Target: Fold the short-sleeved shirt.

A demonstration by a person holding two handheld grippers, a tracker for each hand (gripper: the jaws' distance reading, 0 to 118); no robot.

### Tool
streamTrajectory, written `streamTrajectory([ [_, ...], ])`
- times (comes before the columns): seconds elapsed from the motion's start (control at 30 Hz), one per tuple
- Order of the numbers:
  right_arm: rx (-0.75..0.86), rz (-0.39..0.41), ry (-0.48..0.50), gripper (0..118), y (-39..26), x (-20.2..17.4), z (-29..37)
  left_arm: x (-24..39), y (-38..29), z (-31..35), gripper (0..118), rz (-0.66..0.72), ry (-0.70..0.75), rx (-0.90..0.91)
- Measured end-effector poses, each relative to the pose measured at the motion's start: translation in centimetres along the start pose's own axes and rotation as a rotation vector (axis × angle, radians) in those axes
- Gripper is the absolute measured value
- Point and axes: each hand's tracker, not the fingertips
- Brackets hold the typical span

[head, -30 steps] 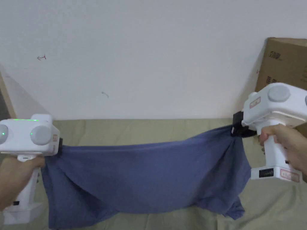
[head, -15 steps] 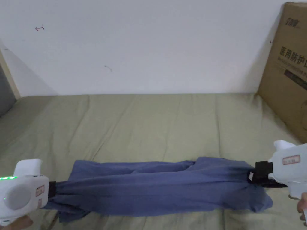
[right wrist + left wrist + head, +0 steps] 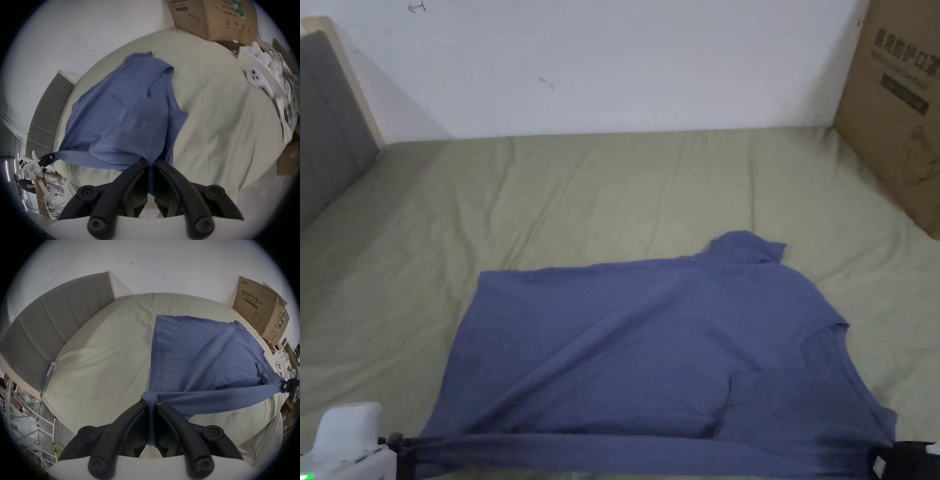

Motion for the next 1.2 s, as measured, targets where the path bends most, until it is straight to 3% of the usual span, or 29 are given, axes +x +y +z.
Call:
streamTrajectory([
  [0.17,-0.044,0.001,-0.029,4,-3.7,1.8,-1.0,-1.7,-3.5,0.4,4,0.063,-0.020,-0.018],
  [0.2,-0.040,0.000,-0.027,4,-3.9,1.8,-1.1,-1.8,-3.6,0.3,14,0.080,-0.028,-0.023],
  [0.23,-0.008,-0.009,-0.035,5,-4.1,1.6,-1.2,-1.7,-3.7,0.1,33,0.097,-0.022,-0.025],
  [0.27,0.011,-0.004,-0.040,14,-4.0,1.5,-1.3,-1.7,-3.7,0.2,57,0.111,-0.007,-0.031],
  [0.3,0.027,0.008,-0.046,40,-4.0,1.4,-1.3,-1.8,-3.7,0.2,83,0.126,0.015,-0.029],
  [0.33,0.038,0.021,-0.079,62,-3.7,1.0,-1.3,-2.1,-3.8,0.3,89,0.130,0.015,-0.037],
  [0.37,0.037,0.046,-0.113,71,-3.5,0.7,-1.2,-2.1,-3.8,0.7,89,0.143,0.008,-0.040],
  [0.57,0.153,0.156,-0.203,69,-4.6,-2.6,2.5,-3.1,-4.6,5.4,86,0.236,-0.046,0.030],
  [0.6,0.185,0.180,-0.189,60,-5.1,-3.4,3.2,-3.1,-4.9,6.3,75,0.246,-0.047,0.044],
  [0.63,0.221,0.213,-0.192,36,-5.7,-4.3,4.1,-3.0,-5.3,7.2,55,0.246,-0.038,0.054],
  [0.67,0.280,0.215,-0.214,4,-6.5,-5.2,4.9,-2.8,-5.9,8.1,28,0.248,-0.009,0.100],
  [0.7,0.298,0.204,-0.215,2,-7.0,-5.7,5.2,-2.6,-6.4,8.7,3,0.246,0.004,0.112],
  [0.77,0.203,0.170,-0.086,2,-7.4,-5.8,4.8,-2.4,-7.4,9.3,3,0.246,0.018,0.092],
  [0.9,0.138,0.237,-0.124,2,-8.1,-6.4,2.5,-2.7,-8.1,7.6,3,0.273,0.004,0.049],
  [0.93,0.135,0.227,-0.127,2,-8.1,-6.3,2.0,-2.7,-8.0,7.3,11,0.271,0.011,0.047],
  [0.97,0.130,0.215,-0.119,2,-8.0,-6.1,1.8,-2.7,-7.9,6.9,32,0.272,0.004,0.053],
  [1.0,0.123,0.202,-0.103,2,-8.0,-5.9,1.7,-2.8,-7.6,6.4,73,0.276,-0.006,0.047],
  [1.03,0.119,0.185,-0.094,2,-8.0,-5.7,1.5,-3.1,-7.3,5.4,95,0.305,-0.025,0.024],
  [1.07,0.120,0.178,-0.097,2,-8.0,-5.4,1.4,-3.3,-7.2,4.4,103,0.345,-0.050,0.013],
  [1.2,0.091,0.137,-0.114,2,-8.1,-4.4,0.7,-4.1,-6.1,1.2,97,0.420,-0.072,-0.013],
])
